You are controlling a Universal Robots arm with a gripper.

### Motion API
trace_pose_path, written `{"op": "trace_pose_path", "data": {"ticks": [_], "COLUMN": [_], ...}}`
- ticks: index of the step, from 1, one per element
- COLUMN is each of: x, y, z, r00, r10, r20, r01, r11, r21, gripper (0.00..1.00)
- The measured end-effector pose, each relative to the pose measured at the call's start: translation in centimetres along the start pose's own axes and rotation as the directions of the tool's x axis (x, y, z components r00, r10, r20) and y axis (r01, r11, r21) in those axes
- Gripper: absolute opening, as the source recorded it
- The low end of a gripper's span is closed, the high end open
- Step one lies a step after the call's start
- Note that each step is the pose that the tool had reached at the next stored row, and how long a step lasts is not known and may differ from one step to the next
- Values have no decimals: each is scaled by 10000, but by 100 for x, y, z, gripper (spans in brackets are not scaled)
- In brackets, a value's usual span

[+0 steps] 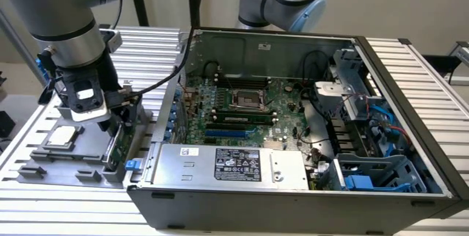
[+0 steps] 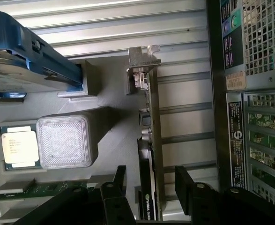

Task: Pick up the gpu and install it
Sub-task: 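Pick up the gpu and move the gpu toward the slot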

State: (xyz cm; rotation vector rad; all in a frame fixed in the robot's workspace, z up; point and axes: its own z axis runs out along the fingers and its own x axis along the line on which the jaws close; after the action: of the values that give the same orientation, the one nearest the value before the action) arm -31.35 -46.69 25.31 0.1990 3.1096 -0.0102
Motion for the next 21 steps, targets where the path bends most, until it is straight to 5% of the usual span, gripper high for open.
{"op": "trace_pose_path", "data": {"ticks": [4, 9, 21], "x": [10, 14, 19], "y": [0, 0, 6], "z": [71, 102, 113], "r00": [10000, 10000, 10000], "r10": [2, 7, 7], "r20": [32, 20, 19], "r01": [-2, -6, -7], "r11": [10000, 9998, 9998], "r21": [-46, -196, -204], "gripper": [54, 54, 45]}}
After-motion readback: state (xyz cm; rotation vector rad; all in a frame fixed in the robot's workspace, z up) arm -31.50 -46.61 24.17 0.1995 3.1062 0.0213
